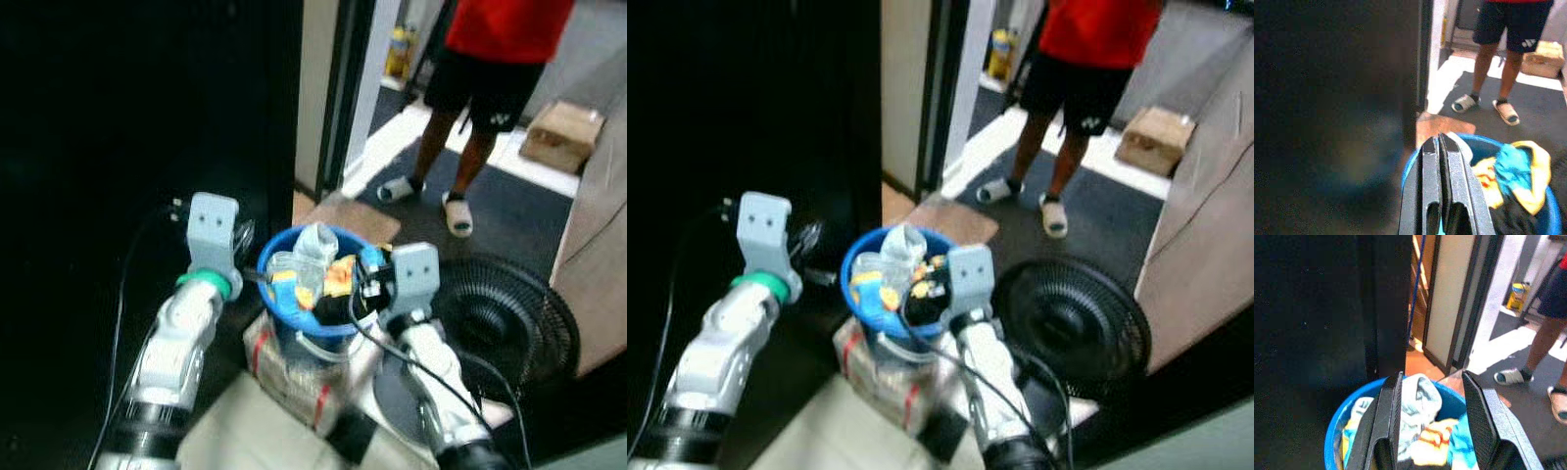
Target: Clothes washing
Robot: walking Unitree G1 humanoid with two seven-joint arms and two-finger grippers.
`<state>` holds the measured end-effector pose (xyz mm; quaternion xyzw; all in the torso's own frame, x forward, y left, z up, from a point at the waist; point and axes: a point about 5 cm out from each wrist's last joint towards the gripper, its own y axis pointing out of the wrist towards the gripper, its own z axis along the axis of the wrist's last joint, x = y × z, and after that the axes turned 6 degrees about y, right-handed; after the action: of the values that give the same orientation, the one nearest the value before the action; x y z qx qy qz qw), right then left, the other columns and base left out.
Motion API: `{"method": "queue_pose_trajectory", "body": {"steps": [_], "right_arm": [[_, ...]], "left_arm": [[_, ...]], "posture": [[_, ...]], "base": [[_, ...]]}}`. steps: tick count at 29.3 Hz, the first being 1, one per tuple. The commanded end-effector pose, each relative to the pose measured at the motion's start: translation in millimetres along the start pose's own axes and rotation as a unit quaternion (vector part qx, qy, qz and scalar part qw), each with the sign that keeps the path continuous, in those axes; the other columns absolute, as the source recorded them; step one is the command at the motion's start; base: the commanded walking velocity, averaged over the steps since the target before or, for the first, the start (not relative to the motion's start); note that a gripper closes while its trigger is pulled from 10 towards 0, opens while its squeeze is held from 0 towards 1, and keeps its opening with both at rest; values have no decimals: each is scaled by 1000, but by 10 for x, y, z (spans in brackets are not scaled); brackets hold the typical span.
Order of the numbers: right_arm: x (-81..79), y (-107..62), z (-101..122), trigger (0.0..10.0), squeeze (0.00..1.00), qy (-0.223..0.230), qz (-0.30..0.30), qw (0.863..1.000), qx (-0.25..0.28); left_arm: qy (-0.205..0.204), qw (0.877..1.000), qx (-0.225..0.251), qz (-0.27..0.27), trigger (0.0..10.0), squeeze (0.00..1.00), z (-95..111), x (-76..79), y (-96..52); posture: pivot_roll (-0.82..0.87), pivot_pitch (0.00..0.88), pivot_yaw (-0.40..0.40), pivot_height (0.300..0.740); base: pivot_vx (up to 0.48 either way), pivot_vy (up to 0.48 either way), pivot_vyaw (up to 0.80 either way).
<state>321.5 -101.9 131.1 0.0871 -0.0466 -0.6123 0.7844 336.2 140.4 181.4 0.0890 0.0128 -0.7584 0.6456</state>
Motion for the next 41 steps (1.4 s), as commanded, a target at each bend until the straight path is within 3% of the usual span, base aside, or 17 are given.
{"method": "queue_pose_trajectory", "body": {"steps": [1, 13, 30, 41], "right_arm": [[-37, -19, -41, 10000, 0, 4, 6, 1000, -7], [-41, -17, -41, 10000, 0, 3, 8, 1000, -7], [-36, -26, -49, 10000, 0, 2, 7, 1000, -8], [-18, -111, -216, 10000, 0, -37, 9, 999, -33]], "left_arm": [[5, 1000, -15, 6, 10000, 0, -81, -36, -32], [3, 1000, -21, 7, 10000, 0, -100, -33, -26], [6, 1000, -22, -6, 10000, 0, -126, 2, -40], [14, 993, -80, -91, 10000, 0, -512, 237, -239]], "posture": [[123, 32, 11, 740], [122, 30, 10, 740], [118, 36, 15, 740], [118, 36, 18, 740]], "base": [[469, 0, 0], [437, 0, 0], [0, 0, 0], [0, 0, 0]]}}
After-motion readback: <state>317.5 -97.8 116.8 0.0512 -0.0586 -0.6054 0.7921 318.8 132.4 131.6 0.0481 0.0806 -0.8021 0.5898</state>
